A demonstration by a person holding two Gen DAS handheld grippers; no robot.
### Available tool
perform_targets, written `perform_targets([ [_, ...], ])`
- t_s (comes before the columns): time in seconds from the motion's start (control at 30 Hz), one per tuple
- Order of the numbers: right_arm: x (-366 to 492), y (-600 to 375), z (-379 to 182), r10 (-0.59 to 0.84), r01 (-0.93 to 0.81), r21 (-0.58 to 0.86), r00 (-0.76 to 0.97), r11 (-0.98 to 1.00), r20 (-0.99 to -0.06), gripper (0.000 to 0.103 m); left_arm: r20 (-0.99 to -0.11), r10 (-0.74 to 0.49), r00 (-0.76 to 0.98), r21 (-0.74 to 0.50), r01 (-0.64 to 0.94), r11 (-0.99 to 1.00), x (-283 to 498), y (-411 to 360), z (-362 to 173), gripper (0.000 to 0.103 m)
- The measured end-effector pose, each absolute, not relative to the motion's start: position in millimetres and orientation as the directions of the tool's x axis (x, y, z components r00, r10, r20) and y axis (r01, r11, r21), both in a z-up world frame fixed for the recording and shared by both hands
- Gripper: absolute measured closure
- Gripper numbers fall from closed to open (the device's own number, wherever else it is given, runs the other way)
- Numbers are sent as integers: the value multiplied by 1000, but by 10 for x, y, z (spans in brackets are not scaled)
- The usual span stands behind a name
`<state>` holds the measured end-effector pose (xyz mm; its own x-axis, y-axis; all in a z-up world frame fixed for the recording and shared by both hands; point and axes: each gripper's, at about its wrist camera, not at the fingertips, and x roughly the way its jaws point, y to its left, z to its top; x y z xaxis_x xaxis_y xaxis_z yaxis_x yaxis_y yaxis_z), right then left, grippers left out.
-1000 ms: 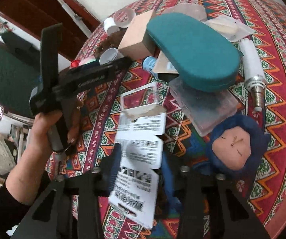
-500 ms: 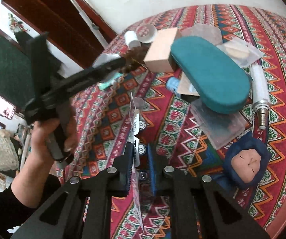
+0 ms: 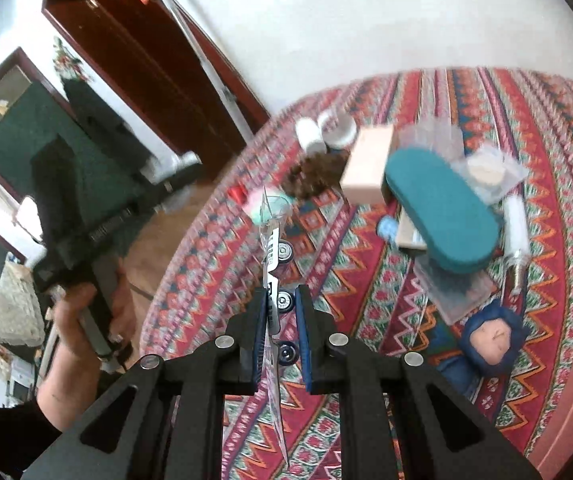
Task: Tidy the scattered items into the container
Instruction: 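Carry the white lid and white card into the pink box and open both tools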
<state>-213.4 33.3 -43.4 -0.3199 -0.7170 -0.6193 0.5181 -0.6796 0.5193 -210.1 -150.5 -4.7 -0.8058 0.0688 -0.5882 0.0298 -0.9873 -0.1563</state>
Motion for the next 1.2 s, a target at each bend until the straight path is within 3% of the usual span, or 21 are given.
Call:
perform_targets([
  [0.4, -1710, 762, 624, -748, 591, 458, -530, -664, -400, 88, -448, 177, -876, -194, -98, -976, -1670, -1020, 726, 39],
  [0.83, -1201, 1976, 1282, -667, 548, 435, -722, -714, -185, 88, -392, 374, -841, -193, -322, -927, -1655, 243, 1145, 39],
  [1.0, -1086, 2574, 1345, -570, 457, 442, -805, -772, -164, 88, -394, 462, -794, -202, -416, -887, -1751, 826, 1238, 39],
  [1.2, -1108, 3281, 1213, -368, 241, 447, -903, -862, -222, 88, -496, 534, -685, -193, -512, -837, -2072, 1694, 1044, 39],
])
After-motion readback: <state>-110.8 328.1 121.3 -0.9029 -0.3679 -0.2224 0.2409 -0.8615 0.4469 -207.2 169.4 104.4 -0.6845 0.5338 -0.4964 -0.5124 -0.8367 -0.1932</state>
